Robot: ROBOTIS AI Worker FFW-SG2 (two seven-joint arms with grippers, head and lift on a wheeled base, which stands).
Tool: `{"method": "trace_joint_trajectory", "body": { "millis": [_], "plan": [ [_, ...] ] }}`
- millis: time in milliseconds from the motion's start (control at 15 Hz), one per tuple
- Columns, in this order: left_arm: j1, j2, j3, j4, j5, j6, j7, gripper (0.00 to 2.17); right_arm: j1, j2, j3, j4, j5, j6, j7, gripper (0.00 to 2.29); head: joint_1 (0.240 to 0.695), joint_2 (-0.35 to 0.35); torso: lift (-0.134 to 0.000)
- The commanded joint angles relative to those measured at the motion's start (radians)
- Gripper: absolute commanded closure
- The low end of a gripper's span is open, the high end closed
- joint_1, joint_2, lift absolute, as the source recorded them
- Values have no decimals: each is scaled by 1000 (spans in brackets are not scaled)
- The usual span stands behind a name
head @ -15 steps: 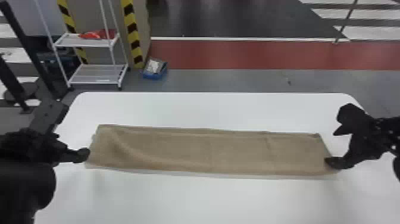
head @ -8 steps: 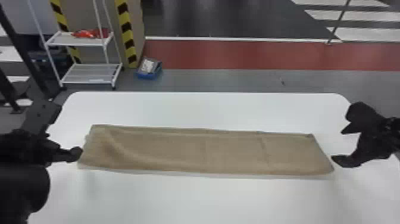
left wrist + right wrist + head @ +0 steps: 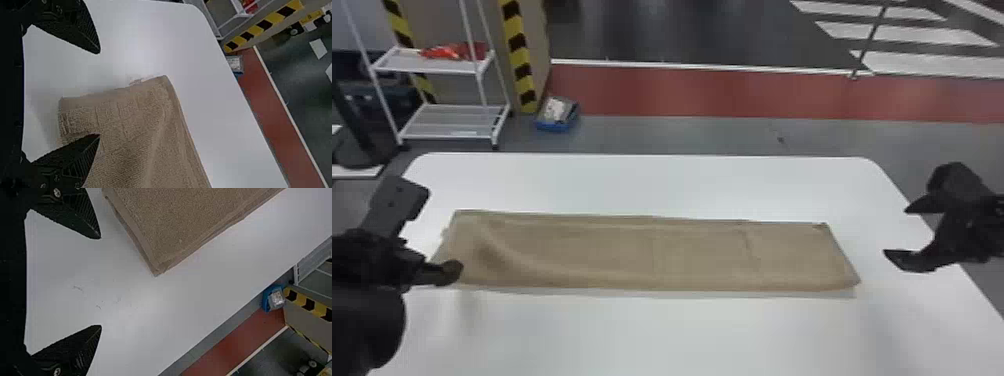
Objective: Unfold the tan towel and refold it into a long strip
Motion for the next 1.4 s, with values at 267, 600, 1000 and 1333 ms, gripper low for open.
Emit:
{"method": "trace_joint_trajectory", "body": {
  "millis": [267, 600, 1000, 1333],
  "plan": [
    [3, 21, 85, 65, -14, 5, 23, 144, 18, -4, -68, -26, -47, 3, 0, 73, 695, -88, -123],
    [176, -20, 207, -274, 202, 106, 23, 137, 78, 62, -155, -202, -265, 172, -23, 63, 695, -49, -123],
    [402, -112, 364, -512, 742, 14, 139, 144, 334, 333, -215, -526, -502, 300, -304, 53, 695, -35, -123],
    [604, -112, 243, -481, 947, -538, 355, 124, 468, 511, -117, -549, -723, 107, -600, 53, 695, -23, -123]
  ]
}}
